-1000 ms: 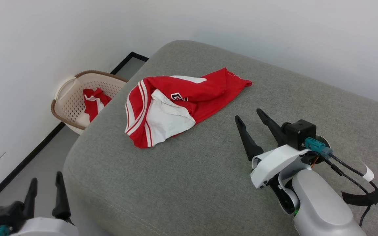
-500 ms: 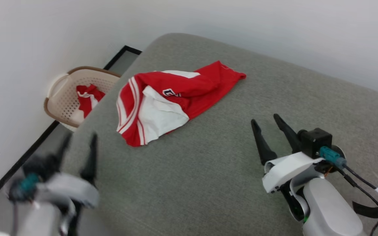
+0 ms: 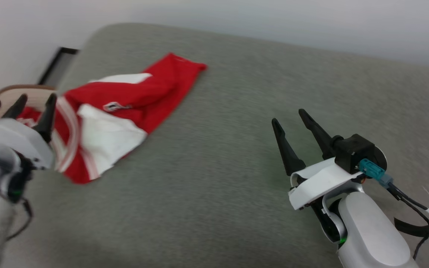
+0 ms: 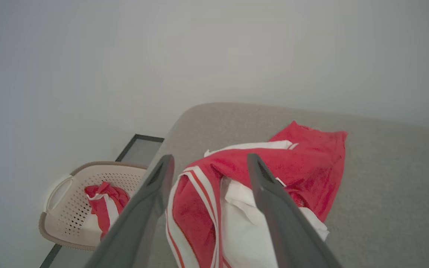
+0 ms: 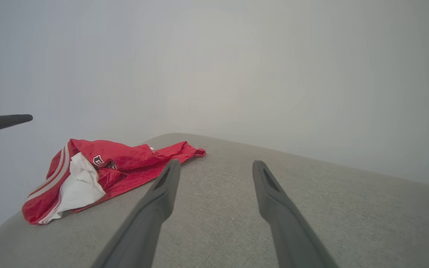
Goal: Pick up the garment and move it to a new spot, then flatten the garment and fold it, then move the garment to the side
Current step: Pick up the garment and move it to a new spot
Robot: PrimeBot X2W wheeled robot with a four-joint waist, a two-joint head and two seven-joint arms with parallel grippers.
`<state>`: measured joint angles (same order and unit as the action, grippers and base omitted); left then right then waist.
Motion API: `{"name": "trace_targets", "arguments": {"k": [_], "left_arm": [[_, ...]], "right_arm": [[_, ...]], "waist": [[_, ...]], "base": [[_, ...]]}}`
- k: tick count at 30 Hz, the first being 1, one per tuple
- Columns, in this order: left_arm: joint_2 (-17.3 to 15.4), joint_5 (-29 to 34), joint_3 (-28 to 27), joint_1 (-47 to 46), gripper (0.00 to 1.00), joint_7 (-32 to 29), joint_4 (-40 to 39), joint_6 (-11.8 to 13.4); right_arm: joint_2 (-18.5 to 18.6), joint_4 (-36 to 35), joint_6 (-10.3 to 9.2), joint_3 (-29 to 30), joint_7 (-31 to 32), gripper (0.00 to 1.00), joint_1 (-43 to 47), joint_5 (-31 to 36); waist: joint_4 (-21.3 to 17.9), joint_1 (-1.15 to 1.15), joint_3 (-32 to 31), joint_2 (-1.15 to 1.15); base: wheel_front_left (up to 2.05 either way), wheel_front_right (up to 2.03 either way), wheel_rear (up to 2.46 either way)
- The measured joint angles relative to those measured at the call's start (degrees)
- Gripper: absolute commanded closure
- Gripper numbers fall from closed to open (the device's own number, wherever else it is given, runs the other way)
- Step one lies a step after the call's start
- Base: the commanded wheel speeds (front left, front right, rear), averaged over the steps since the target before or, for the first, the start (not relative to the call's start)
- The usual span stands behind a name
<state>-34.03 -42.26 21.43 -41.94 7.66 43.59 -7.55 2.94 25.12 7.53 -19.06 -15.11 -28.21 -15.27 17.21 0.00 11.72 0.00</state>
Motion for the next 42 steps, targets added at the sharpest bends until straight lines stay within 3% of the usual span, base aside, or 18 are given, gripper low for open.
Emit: {"name": "trace_targets", "arguments": {"k": [5,9,15,22,27,28,29,30,36,42], "left_arm": [[-6.78,-13.76,6.77,-3.19,0.0,-18.09,3.27,0.01],[-12.3,-21.6,9.5,-4.71,0.0,-27.22,2.83,0.01],[-19.2,-29.24,11.52,-4.92,0.0,-32.57,2.58,0.01],[-22.61,-39.05,13.1,-4.01,0.0,-41.06,-0.96,0.08],[-25.18,-41.48,13.43,-4.05,0.0,-42.78,-2.44,0.09],[-25.57,-41.47,13.62,-4.09,0.3,-42.24,-2.88,0.11],[-25.82,-41.51,13.6,-4.17,0.9,-41.36,-3.07,0.26],[-25.87,-41.63,13.57,-4.26,1.0,-40.21,-3.15,0.26],[-25.53,-42.41,14.15,-3.91,1.0,-34.55,-5.41,0.46],[-25.33,-37.6,16.05,-5.41,1.0,-21.39,-10.85,0.07]], "right_arm": [[0.0,-2.11,0.0,-1.33,0.0,0.0,0.15,-0.56],[0.04,-3.61,0.0,-1.97,-0.01,0.0,0.12,-0.48],[-0.01,-6.75,0.0,-3.48,-0.01,0.0,-0.91,-0.66],[0.08,-9.07,0.0,-3.96,-0.01,0.0,-1.0,-0.83],[0.04,-9.81,0.0,-4.27,-0.01,0.0,-1.03,-0.82],[0.03,-9.99,0.0,-4.37,0.0,0.0,-1.08,-0.82],[0.03,-10.2,0.0,-4.42,0.0,0.0,-1.19,-0.82],[0.01,-10.44,0.0,-4.39,-0.01,0.0,-1.35,-0.83],[0.0,-10.05,0.0,-3.52,-0.01,0.0,-1.24,-1.57],[-0.05,-9.01,0.0,-2.46,0.0,0.0,0.88,-2.81]], "waist": [[-5.06,0.0,2.99,0.0],[-8.63,0.0,5.37,0.0],[-13.02,0.0,9.95,0.0],[-17.26,0.0,15.59,0.0],[-19.62,0.0,18.48,0.0],[-20.05,0.0,18.8,0.0],[-20.48,0.0,19.04,0.0],[-20.83,0.0,19.16,0.0],[-21.74,0.0,17.12,0.0],[-21.7,0.0,12.39,0.0]], "base": [[0.0,0.0,0.0],[0.0,0.0,0.0],[0.0,0.0,0.0],[0.0,0.0,0.0],[0.0,0.0,0.0],[0.0,0.0,0.0],[0.0,0.0,0.0],[0.0,0.0,0.0],[0.0,0.0,0.0],[0.0,0.0,0.0]]}}
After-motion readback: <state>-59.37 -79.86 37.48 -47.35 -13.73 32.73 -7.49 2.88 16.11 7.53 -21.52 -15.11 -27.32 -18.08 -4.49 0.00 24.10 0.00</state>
